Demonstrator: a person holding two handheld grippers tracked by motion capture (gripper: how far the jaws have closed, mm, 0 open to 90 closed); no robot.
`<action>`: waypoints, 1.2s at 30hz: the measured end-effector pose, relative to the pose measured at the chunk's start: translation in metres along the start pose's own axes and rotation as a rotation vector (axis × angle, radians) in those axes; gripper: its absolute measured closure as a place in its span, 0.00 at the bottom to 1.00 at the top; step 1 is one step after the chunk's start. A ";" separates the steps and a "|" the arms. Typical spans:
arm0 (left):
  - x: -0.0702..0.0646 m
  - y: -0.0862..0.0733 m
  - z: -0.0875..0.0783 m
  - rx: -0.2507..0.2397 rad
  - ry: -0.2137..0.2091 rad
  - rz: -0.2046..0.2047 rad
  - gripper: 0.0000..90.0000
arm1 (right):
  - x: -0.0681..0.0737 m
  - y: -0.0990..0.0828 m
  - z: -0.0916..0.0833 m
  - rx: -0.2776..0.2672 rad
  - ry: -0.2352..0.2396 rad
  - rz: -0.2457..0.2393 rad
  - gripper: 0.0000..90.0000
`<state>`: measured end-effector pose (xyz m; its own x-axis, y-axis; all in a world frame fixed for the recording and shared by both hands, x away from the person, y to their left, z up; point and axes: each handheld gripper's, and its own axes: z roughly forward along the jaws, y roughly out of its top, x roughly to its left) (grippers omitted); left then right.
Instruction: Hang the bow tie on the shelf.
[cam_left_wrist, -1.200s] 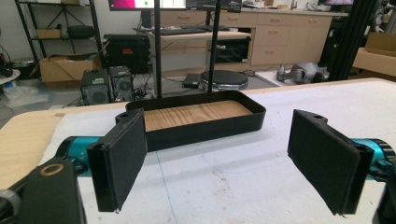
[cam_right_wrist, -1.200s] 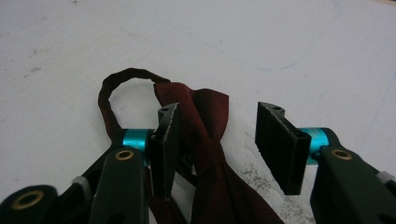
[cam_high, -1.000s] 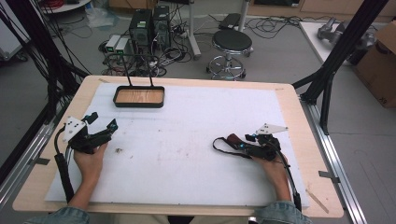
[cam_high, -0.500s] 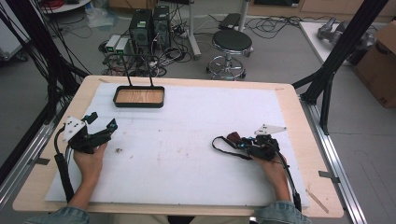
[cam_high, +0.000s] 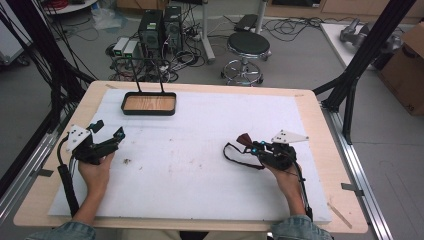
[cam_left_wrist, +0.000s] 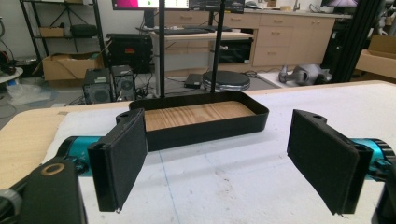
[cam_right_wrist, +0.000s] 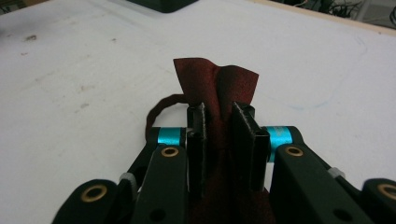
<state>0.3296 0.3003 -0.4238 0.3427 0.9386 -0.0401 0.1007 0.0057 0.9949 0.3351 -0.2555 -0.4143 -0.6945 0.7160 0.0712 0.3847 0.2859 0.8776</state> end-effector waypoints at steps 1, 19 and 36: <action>0.000 0.000 0.000 -0.001 0.001 0.001 0.23 | 0.002 0.002 0.001 -0.005 -0.002 -0.006 0.84; -0.001 0.001 0.000 -0.017 0.006 0.008 0.23 | 0.013 0.072 0.053 -0.053 0.108 0.003 0.84; -0.002 0.001 0.002 -0.022 -0.008 0.010 0.23 | 0.038 0.141 0.111 -0.118 0.169 -0.020 0.84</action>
<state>0.3303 0.2975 -0.4233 0.3507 0.9360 -0.0305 0.0767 0.0038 0.9970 0.4300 -0.1173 -0.3406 -0.7972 0.5912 0.1227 0.3028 0.2156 0.9283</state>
